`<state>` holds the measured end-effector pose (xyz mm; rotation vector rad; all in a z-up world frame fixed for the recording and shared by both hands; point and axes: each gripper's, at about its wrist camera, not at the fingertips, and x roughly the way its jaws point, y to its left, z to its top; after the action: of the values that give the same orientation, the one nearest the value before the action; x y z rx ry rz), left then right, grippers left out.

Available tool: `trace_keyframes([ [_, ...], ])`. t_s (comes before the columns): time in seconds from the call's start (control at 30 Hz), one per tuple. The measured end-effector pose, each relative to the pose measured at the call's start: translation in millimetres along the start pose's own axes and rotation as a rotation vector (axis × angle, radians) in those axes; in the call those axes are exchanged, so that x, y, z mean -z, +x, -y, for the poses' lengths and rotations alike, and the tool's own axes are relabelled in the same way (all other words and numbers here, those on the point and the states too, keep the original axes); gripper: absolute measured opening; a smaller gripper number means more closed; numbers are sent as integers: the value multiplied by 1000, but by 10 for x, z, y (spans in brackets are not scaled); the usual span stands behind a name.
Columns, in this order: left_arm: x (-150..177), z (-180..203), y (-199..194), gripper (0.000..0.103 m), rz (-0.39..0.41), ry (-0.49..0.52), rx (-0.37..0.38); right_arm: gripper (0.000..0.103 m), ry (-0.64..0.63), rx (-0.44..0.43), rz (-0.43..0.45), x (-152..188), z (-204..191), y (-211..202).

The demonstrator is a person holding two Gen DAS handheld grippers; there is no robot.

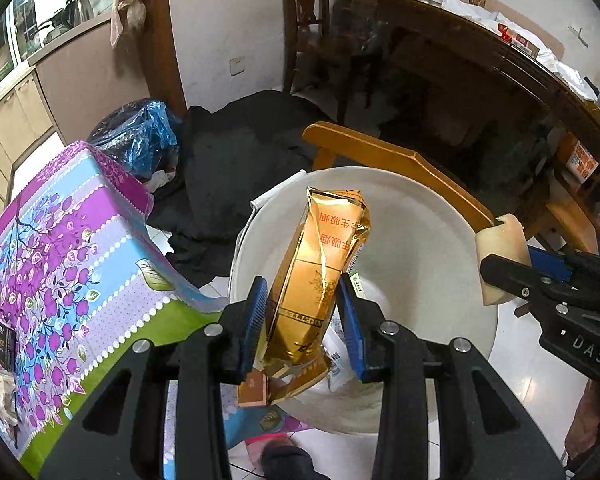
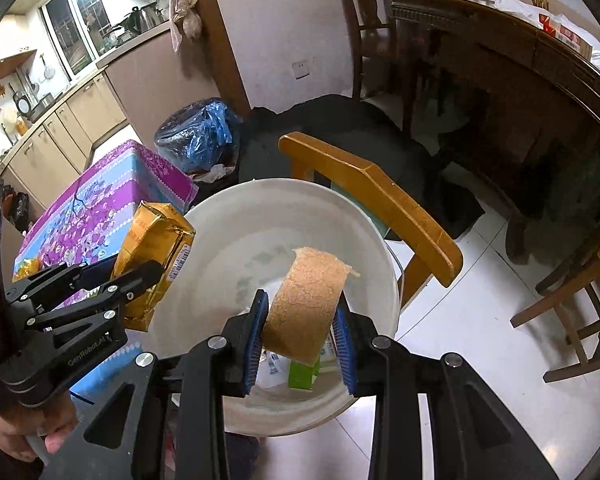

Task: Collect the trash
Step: 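Open both tools to drop the wrapper and cork piece into the bucket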

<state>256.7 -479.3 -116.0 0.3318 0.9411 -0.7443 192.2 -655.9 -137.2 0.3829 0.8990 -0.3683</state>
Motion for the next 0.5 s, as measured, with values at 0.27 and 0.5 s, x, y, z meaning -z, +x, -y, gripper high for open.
trace_keyframes([
  [0.27,-9,-2,30,39,-2,9,-4,36,3,3,4,-5,26,-4],
  [0.5,13,-15,72,67,-5,16,-22,52,5,0,20,2,40,-15],
])
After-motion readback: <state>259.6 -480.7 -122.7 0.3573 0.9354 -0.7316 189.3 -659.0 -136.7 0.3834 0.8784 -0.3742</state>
